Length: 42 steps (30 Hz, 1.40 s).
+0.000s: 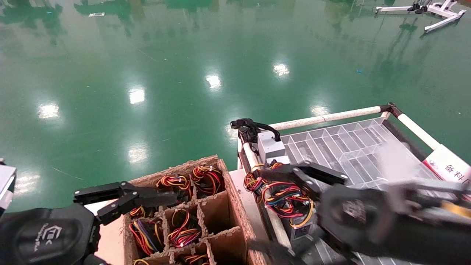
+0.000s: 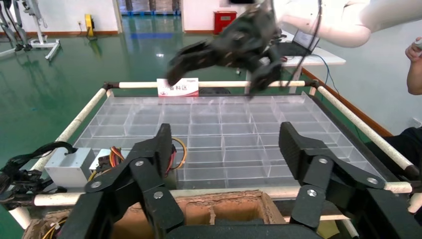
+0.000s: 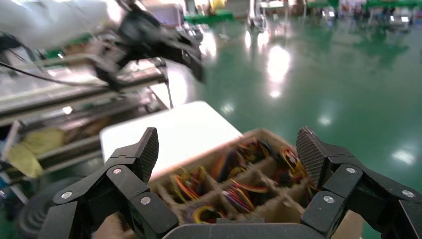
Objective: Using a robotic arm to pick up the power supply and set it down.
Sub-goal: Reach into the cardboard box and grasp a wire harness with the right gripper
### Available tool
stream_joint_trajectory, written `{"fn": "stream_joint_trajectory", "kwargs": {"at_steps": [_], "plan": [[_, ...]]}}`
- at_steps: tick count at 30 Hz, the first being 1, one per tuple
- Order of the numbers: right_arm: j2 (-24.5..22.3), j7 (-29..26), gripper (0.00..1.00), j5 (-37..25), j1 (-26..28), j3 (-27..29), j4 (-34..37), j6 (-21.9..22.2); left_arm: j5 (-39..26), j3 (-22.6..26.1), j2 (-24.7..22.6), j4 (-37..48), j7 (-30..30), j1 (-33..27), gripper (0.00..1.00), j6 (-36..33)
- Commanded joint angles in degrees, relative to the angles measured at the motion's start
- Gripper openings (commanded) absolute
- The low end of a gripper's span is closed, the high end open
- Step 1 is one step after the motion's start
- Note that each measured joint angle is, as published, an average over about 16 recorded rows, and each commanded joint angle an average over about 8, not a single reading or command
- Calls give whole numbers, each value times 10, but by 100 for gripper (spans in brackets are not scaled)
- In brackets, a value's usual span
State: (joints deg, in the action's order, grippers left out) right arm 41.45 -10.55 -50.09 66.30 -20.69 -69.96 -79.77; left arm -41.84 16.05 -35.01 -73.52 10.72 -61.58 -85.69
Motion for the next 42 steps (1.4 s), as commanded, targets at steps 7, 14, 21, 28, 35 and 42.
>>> {"fn": "stream_joint_trajectory", "kwargs": {"at_steps": [7, 14, 21, 28, 35, 42], "plan": [[87, 5, 100, -144, 81, -68, 34, 61, 0, 0, 0, 0, 0, 0, 0, 0], [168, 10, 84, -294, 159, -138, 70, 108, 0, 1, 0, 0, 0, 0, 0, 0], [238, 15, 6, -398, 212, -187, 127, 144, 1, 1, 0, 0, -1, 0, 0, 0], [289, 41, 0, -441, 241, -207, 199, 173, 1, 1, 0, 0, -1, 0, 0, 0], [325, 83, 0, -448, 257, -212, 270, 190, 1, 2, 1, 0, -1, 0, 0, 1], [346, 119, 0, -442, 264, -213, 326, 198, 1, 2, 1, 0, -1, -1, 0, 1]]}}
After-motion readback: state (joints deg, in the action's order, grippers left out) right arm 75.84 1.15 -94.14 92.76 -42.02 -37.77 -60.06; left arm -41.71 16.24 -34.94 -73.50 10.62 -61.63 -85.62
